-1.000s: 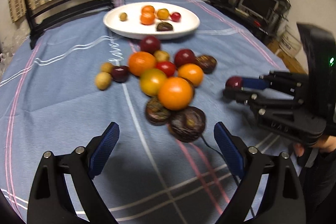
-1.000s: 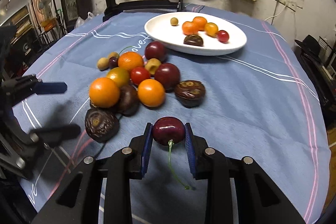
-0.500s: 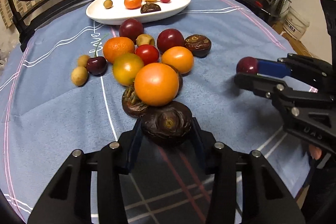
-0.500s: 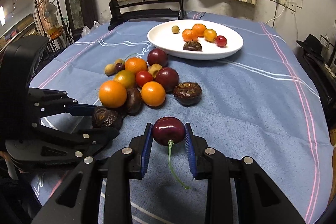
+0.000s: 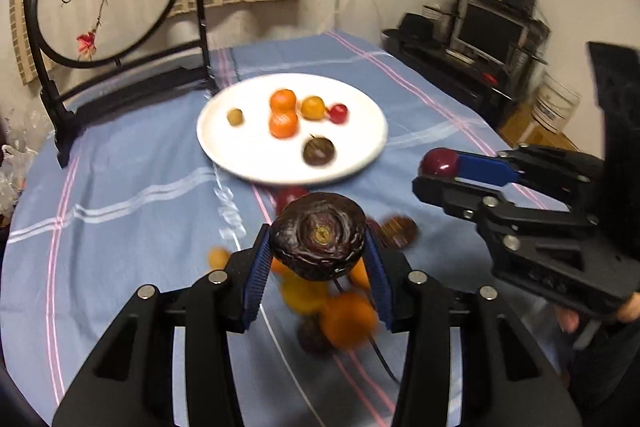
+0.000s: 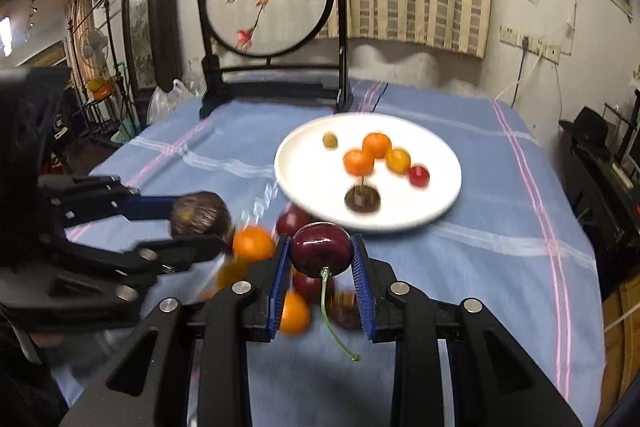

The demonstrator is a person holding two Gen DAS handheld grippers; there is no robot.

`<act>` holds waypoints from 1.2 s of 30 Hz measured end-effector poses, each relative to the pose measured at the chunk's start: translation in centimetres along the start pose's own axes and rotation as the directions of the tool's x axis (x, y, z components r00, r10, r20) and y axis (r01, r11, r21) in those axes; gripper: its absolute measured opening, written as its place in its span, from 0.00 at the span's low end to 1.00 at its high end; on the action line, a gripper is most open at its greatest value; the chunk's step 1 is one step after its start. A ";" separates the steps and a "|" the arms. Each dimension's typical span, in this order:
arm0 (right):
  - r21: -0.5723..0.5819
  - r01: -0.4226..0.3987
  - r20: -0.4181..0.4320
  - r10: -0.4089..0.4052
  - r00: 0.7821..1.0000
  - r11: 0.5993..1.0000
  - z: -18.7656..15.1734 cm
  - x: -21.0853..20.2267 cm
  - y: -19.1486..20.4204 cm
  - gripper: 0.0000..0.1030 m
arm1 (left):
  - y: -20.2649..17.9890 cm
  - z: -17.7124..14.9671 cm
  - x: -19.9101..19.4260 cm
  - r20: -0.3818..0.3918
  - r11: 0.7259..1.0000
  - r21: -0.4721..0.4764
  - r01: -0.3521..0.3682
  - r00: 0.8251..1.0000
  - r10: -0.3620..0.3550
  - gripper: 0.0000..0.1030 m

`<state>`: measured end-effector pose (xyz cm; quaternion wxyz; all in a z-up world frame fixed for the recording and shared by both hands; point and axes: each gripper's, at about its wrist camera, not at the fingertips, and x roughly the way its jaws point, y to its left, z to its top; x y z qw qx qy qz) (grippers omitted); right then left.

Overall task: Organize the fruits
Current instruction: 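Lower the cherry and dark brown fruit onto the white plate and release, then grasp an orange fruit with the right gripper while the left gripper grasps a small tan fruit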

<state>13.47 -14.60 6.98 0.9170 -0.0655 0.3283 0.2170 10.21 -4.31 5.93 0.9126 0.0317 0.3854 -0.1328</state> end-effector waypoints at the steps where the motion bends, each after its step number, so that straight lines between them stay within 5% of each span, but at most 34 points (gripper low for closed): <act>1: 0.006 0.007 0.004 -0.007 1.000 1.000 0.7 0.5 -0.1 0.29 | 0.3 0.6 0.6 0.001 1.000 -0.008 -0.013 1.000 0.013 0.43; 5: 0.066 0.041 -0.018 -0.039 0.999 0.997 2.8 4.3 -1.6 0.29 | 1.7 3.0 4.4 -0.027 0.997 -0.054 -0.062 0.998 0.060 0.43; 14: 0.246 0.048 -0.046 -0.038 0.998 0.968 1.6 10.2 -6.0 0.30 | 3.0 5.6 11.4 -0.080 0.989 -0.089 -0.119 0.990 0.112 0.43; 15: 0.255 0.047 -0.048 -0.036 0.998 0.966 1.4 10.5 -6.3 0.41 | 3.1 5.8 11.9 -0.084 0.988 -0.096 -0.122 0.990 0.114 0.43; 16: 0.266 0.046 -0.055 -0.032 0.998 0.963 1.3 10.8 -6.6 0.64 | 3.3 5.9 12.4 -0.089 0.986 -0.104 -0.126 0.989 0.117 0.45; 17: 0.278 0.061 -0.053 -0.048 0.997 0.959 1.0 10.9 -6.8 0.69 | 3.5 6.0 12.7 -0.089 0.984 -0.114 -0.135 0.988 0.126 0.55; 19: 0.267 0.088 -0.052 -0.077 0.996 0.960 0.8 10.9 -6.8 0.69 | 3.7 5.8 12.6 -0.080 0.979 -0.132 -0.153 0.987 0.143 0.69; 36: 0.289 0.105 -0.059 -0.092 0.994 0.951 -0.3 9.5 -7.2 0.69 | 5.7 0.5 6.5 -0.030 0.974 -0.131 -0.182 0.983 0.180 0.78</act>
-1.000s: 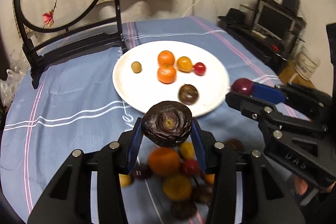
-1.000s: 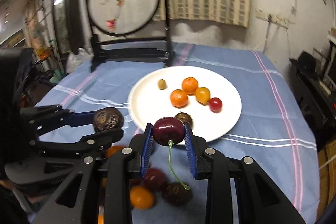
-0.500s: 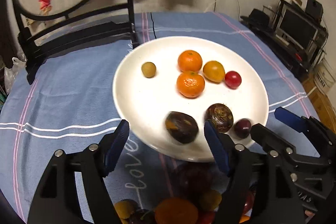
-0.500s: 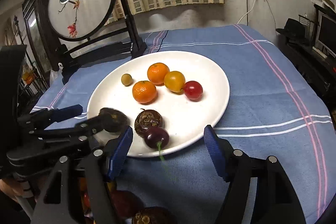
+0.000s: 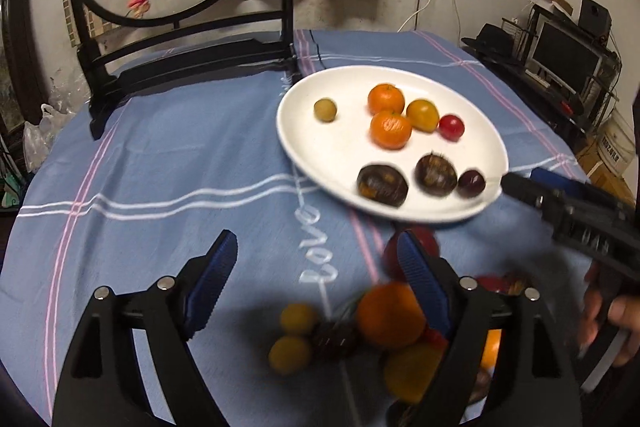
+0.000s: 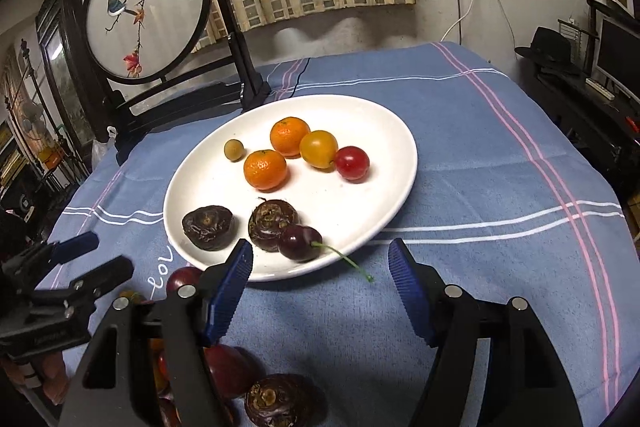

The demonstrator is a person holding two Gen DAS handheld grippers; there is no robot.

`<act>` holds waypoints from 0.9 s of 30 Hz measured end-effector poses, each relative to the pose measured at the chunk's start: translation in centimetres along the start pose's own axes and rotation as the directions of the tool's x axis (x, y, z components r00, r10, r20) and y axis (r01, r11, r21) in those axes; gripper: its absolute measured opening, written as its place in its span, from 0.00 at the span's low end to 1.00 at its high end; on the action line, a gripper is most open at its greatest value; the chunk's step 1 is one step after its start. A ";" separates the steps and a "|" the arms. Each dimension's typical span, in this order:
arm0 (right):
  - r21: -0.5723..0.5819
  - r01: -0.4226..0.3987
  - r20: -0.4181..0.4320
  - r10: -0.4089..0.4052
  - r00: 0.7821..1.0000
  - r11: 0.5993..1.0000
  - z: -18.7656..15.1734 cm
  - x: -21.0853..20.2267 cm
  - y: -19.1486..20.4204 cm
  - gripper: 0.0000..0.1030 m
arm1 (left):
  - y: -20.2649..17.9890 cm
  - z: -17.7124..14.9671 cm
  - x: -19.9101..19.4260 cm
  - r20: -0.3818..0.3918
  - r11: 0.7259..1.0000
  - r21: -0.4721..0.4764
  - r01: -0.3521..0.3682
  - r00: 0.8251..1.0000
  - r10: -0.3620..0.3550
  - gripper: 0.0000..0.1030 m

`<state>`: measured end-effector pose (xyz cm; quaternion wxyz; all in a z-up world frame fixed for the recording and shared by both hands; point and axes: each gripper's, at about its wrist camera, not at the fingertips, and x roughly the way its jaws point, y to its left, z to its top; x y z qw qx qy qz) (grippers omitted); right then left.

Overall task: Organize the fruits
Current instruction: 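Grasp an orange fruit with the right gripper while the left gripper grasps a small tan fruit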

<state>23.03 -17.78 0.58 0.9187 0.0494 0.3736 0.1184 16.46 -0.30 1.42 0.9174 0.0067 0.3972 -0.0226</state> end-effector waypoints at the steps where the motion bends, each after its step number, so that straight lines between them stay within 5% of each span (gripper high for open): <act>1: -0.001 -0.001 -0.004 0.001 1.000 1.000 -0.1 -0.1 0.0 0.69 | 0.1 -0.3 -0.1 0.000 1.000 0.007 -0.003 1.000 0.003 0.78; 7: -0.039 -0.068 -0.049 0.066 0.997 0.997 -2.1 -2.0 1.4 0.69 | 0.9 -2.4 -1.6 0.011 1.000 0.027 0.005 1.000 -0.005 0.78; 14: -0.118 -0.226 -0.171 0.205 0.964 0.967 -7.9 -6.0 3.8 0.69 | 1.7 -4.4 -2.5 -0.014 0.999 0.030 0.021 1.000 -0.021 0.78; 27: -0.264 -0.242 -0.258 0.173 0.950 0.934 -13.4 -9.8 7.4 0.68 | 2.5 -6.4 -3.3 -0.039 0.999 0.039 -0.001 0.999 0.003 0.78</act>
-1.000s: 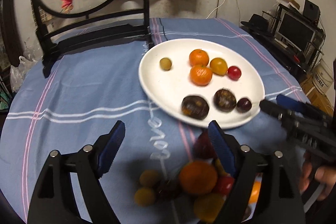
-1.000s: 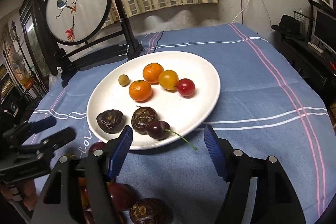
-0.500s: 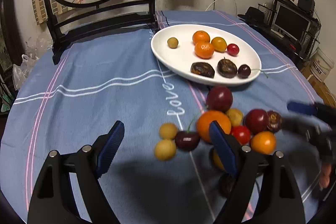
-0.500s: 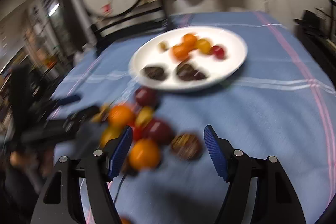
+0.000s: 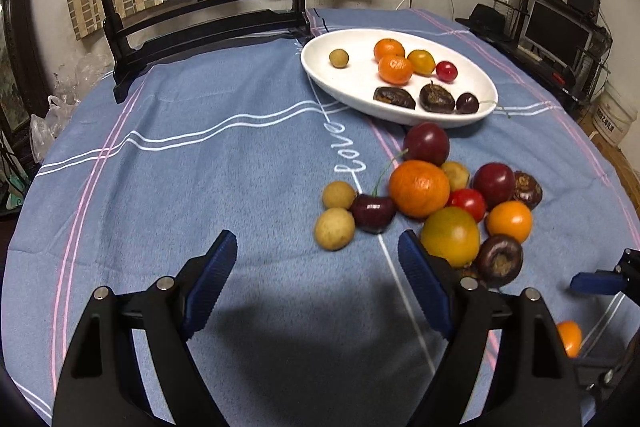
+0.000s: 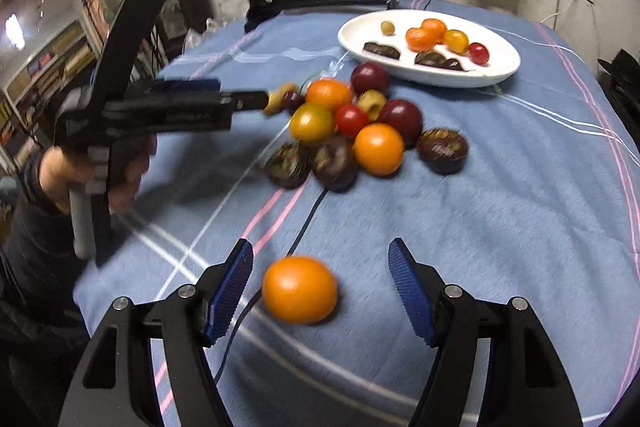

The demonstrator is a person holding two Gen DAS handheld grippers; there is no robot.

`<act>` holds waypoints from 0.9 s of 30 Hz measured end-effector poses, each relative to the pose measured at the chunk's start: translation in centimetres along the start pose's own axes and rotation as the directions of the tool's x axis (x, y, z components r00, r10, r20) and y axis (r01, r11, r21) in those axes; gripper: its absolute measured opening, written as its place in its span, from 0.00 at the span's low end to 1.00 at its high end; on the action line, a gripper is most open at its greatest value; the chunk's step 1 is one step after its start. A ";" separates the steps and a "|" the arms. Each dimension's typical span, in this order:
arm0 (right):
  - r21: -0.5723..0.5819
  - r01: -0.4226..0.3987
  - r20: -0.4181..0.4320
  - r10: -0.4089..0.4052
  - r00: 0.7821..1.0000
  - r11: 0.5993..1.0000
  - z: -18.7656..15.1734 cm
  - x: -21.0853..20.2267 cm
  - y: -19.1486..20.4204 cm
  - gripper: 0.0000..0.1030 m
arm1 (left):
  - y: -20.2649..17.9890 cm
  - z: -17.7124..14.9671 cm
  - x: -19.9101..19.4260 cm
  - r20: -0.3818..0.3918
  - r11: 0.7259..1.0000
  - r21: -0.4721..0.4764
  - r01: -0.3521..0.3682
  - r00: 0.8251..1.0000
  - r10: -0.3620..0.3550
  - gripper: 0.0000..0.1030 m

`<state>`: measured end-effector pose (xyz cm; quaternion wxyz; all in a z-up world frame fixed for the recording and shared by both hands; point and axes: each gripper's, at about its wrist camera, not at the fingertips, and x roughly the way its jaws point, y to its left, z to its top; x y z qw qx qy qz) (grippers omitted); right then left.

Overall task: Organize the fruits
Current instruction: 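Grasp an orange fruit with the right gripper while the left gripper grasps a small tan fruit, then place the orange fruit and tan fruit on the white plate, opening both grippers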

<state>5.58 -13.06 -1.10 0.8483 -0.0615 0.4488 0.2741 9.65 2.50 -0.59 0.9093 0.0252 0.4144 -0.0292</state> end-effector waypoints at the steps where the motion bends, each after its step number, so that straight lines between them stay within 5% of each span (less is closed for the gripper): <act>1: -0.014 0.011 -0.011 -0.011 1.000 1.000 -0.2 0.2 0.3 0.66 | 0.0 -0.1 0.1 -0.005 1.000 0.002 -0.001 1.000 0.001 0.78; 3: -0.044 0.026 -0.027 -0.027 0.999 0.999 -0.9 0.6 0.8 0.50 | -0.1 -0.2 0.2 -0.012 1.000 0.006 -0.005 1.000 0.005 0.78; 6: -0.052 0.018 -0.037 -0.020 0.999 0.998 -1.1 0.9 0.8 0.39 | -0.3 -0.4 0.4 -0.018 1.000 0.022 -0.014 1.000 0.015 0.78; 12: -0.010 0.022 -0.005 -0.022 1.000 1.000 -0.6 0.5 -0.4 0.39 | -0.6 0.2 2.4 -0.082 1.000 0.013 -0.023 0.996 0.024 0.68; 19: 0.023 0.025 0.024 -0.026 0.999 0.999 -0.2 0.3 -1.4 0.39 | -1.1 0.6 3.6 -0.092 1.000 0.025 0.012 0.996 -0.010 0.23; 27: 0.060 0.066 0.116 -0.072 0.991 0.996 3.3 -1.5 -3.8 0.40 | -1.8 2.8 -0.5 0.005 0.999 0.039 0.036 0.999 -0.036 0.23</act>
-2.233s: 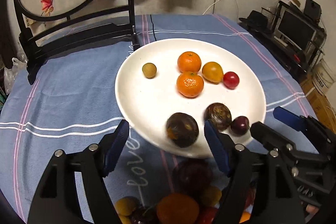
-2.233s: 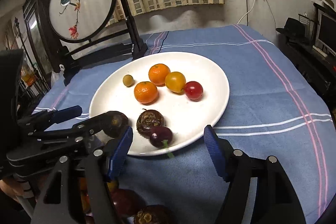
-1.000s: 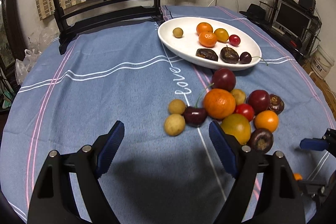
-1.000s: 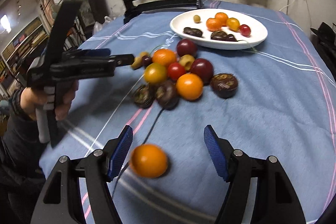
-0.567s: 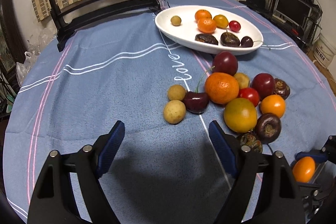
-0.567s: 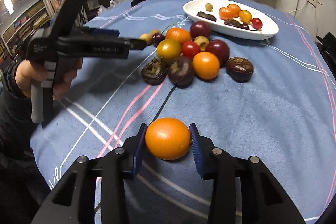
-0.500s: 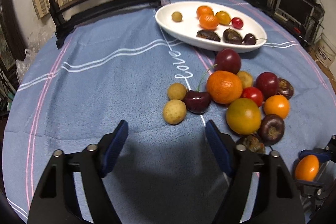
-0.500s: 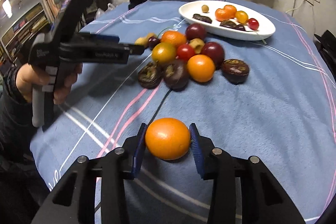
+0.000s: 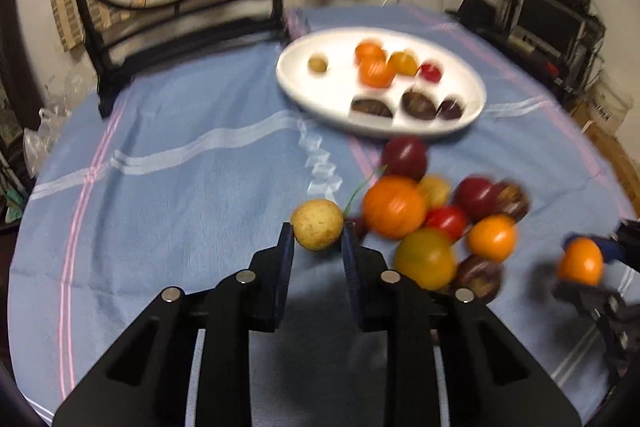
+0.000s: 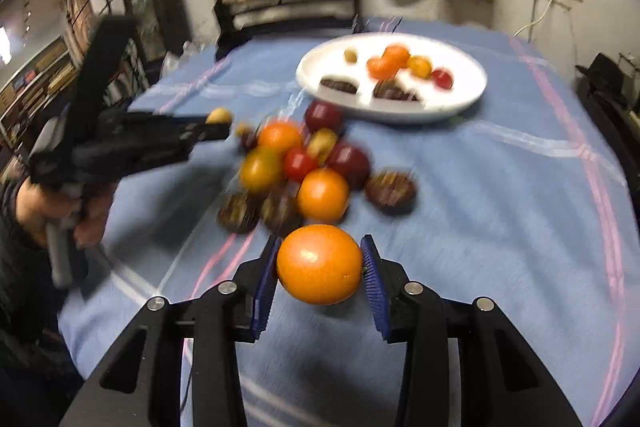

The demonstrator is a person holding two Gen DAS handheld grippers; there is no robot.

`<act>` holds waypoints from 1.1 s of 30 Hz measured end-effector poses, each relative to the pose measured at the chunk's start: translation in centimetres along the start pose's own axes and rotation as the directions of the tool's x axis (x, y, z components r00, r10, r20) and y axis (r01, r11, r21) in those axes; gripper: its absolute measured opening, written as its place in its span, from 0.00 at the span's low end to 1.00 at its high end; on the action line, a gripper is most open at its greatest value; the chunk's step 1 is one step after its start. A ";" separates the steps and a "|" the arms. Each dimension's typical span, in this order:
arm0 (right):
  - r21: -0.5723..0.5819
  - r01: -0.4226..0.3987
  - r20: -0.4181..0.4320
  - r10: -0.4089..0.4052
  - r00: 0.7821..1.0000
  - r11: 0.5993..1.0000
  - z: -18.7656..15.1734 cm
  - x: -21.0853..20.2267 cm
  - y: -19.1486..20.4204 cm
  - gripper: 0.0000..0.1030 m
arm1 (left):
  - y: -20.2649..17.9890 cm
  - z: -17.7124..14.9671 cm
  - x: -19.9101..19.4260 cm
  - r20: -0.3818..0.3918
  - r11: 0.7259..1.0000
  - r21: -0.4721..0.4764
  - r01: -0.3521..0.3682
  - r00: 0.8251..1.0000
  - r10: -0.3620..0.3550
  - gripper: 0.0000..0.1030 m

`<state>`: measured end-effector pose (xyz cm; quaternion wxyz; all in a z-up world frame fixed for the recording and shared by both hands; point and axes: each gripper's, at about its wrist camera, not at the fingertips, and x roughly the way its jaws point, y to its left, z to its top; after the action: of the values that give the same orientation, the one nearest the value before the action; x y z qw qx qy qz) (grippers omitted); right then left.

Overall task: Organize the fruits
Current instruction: 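Place the orange fruit and tan fruit on the white plate, opening both grippers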

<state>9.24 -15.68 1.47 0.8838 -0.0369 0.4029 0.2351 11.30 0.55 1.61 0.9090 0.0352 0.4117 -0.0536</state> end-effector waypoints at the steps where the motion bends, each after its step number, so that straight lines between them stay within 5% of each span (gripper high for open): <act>1: 0.007 0.001 0.018 -0.002 1.000 1.000 0.7 -0.2 -0.3 0.40 | -0.2 0.6 -0.4 0.011 1.000 0.001 0.016 1.000 -0.016 0.23; 9: 0.129 0.031 0.161 -0.051 0.986 0.991 8.7 1.5 -3.0 0.40 | -1.7 5.9 0.9 0.053 0.997 -0.027 0.067 0.996 -0.065 0.23; 17: 0.267 -0.024 0.076 0.004 0.997 0.963 10.7 9.9 -5.6 0.40 | -1.6 8.7 7.1 -0.015 0.997 -0.071 0.020 1.000 -0.021 0.23; 19: 0.314 -0.070 0.077 0.047 0.996 0.947 10.4 11.1 -6.5 0.49 | -1.5 9.0 8.2 -0.028 0.996 -0.082 0.019 0.999 -0.022 0.23; 23: 0.351 -0.104 0.115 0.068 0.991 0.931 10.0 10.4 -6.9 0.61 | -0.9 9.0 9.0 -0.020 0.986 -0.164 -0.011 1.000 0.008 0.60; 33: 0.314 -0.063 0.122 0.026 0.992 0.947 9.5 9.0 -6.5 0.62 | -0.6 7.6 5.5 0.040 0.992 -0.125 -0.009 0.999 0.014 0.71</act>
<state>23.81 -15.52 0.46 0.8947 0.1287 0.3839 0.1888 20.51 -1.21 2.49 0.9180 -0.0208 0.3953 -0.0233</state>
